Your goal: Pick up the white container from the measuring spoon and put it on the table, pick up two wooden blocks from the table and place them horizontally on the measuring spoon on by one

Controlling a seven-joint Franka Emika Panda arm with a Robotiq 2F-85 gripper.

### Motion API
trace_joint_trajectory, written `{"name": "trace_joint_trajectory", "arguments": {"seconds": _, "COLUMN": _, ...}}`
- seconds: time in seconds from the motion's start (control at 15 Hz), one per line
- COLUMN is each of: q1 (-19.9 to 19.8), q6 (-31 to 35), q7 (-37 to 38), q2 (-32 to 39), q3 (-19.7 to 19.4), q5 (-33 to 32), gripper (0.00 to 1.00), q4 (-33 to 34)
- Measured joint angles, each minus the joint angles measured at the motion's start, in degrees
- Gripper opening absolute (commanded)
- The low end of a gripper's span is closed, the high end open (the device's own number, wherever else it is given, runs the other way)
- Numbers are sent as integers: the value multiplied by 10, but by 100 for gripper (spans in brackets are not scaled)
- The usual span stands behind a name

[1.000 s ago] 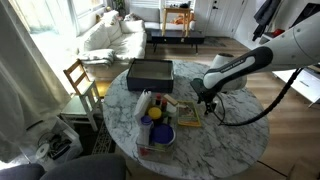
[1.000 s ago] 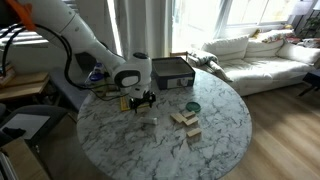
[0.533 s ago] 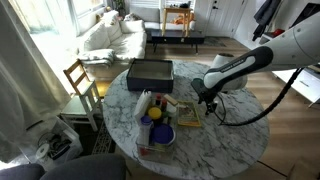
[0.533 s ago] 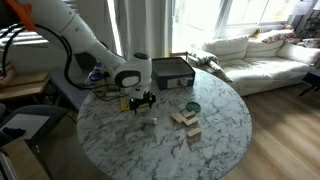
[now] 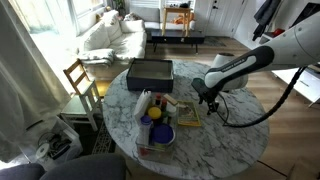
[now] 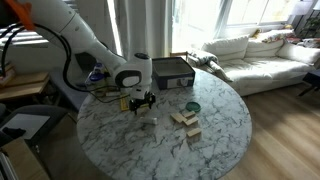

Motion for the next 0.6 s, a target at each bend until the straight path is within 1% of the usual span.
{"name": "trace_joint_trajectory", "arguments": {"seconds": 0.6, "q1": -1, "q6": -8, "q7": -68, "q2": -7, "q3": -2, "q5": -5, "gripper": 100, "q4": -1}}
